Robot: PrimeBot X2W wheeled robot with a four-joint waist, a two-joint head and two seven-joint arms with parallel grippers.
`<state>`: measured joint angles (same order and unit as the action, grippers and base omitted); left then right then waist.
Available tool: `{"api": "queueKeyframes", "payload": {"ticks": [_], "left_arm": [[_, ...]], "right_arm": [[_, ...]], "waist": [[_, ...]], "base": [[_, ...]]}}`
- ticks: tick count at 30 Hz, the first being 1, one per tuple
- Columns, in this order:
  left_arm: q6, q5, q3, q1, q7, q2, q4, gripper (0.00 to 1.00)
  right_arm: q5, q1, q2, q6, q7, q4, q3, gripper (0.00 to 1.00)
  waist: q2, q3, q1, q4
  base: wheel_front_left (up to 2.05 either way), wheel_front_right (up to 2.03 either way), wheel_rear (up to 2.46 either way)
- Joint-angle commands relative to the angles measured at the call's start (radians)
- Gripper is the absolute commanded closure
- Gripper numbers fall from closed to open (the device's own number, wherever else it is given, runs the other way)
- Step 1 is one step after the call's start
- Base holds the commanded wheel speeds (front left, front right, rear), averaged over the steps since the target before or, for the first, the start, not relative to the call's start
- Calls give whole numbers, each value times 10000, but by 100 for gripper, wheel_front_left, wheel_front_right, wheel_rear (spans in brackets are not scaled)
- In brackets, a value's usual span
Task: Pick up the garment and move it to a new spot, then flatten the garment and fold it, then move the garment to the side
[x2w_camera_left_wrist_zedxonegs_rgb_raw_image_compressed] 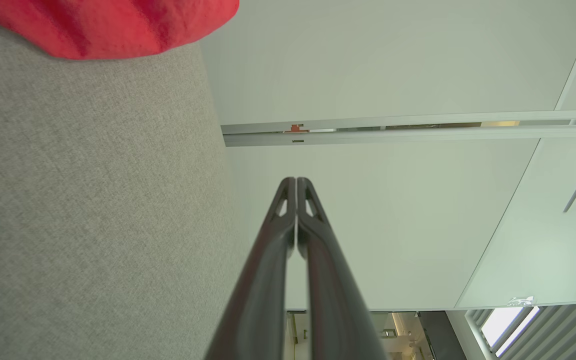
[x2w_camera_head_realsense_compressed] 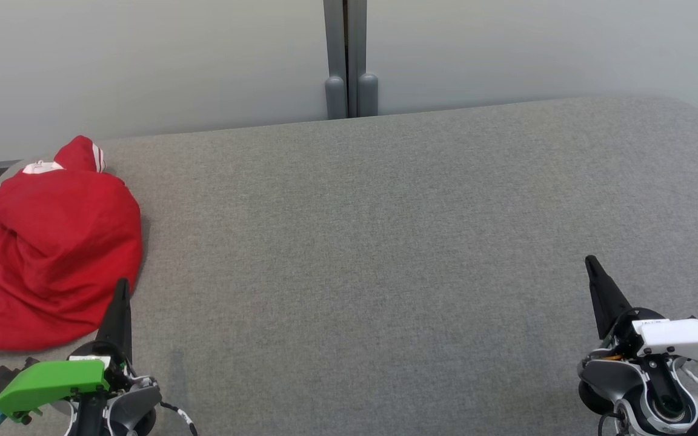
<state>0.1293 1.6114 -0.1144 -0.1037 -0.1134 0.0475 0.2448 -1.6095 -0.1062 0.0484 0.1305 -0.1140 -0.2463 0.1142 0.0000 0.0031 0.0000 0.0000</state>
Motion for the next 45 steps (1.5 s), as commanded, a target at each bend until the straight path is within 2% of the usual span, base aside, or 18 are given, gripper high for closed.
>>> {"api": "queueKeyframes", "payload": {"ticks": [1,45], "left_arm": [[54,32,-17,-102,-38,56,-8,100],[54,32,-17,-103,-38,57,-10,100]], "right_arm": [[-70,-41,38,4,-27,46,9,100],[-70,-41,38,4,-27,46,9,100]], "waist": [[0,0,0,0],[0,0,0,0]], "base": [[0,0,0],[0,0,0]]}}
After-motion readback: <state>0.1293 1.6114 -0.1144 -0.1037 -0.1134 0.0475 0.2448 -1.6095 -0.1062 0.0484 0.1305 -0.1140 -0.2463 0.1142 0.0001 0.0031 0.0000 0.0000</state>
